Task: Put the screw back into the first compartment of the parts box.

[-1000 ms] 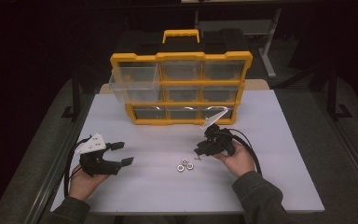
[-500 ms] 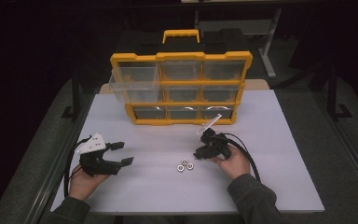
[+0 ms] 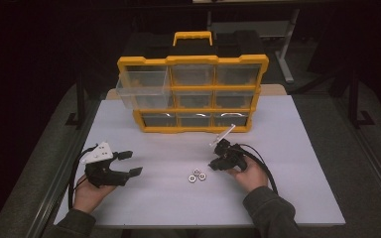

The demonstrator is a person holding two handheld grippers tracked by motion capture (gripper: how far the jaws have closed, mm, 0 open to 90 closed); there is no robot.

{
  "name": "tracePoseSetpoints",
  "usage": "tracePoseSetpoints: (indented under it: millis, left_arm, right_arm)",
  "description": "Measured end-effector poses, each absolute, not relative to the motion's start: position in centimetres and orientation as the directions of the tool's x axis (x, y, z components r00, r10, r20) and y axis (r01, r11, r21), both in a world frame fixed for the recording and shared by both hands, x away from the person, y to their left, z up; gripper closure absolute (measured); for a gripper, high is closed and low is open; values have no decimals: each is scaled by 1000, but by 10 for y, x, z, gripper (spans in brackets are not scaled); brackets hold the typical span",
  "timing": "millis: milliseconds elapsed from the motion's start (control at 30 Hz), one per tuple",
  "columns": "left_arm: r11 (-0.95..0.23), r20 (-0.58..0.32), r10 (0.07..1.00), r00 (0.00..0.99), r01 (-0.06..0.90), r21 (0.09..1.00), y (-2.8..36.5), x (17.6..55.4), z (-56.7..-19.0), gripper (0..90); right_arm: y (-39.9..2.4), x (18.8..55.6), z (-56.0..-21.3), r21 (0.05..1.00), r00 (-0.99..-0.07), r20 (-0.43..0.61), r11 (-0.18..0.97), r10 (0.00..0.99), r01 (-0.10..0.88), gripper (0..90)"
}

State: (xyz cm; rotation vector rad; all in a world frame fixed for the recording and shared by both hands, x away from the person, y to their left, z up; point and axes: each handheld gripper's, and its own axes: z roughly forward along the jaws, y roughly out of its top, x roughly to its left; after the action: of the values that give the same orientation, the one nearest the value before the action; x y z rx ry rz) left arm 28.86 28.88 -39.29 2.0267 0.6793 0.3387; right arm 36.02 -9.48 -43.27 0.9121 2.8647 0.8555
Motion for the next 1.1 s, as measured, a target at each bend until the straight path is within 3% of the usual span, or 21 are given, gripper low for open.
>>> tracePoseSetpoints:
  millis: [167, 333, 1100]
  left_arm:
    - [-406, -32, 588, 808, 329, 853, 289, 289, -393, 289]
    - [-407, -31, 588, 809, 329, 852, 289, 289, -393, 289]
    - [-406, -34, 588, 808, 331, 852, 289, 289, -393, 289]
  right_arm:
    - [-97, 360, -434, 518, -830, 141, 674, 540, 527, 856]
    - [-102, 364, -436, 526, -826, 187, 656, 531, 541, 837]
    - [-104, 366, -434, 515, -841, 125, 691, 526, 508, 832]
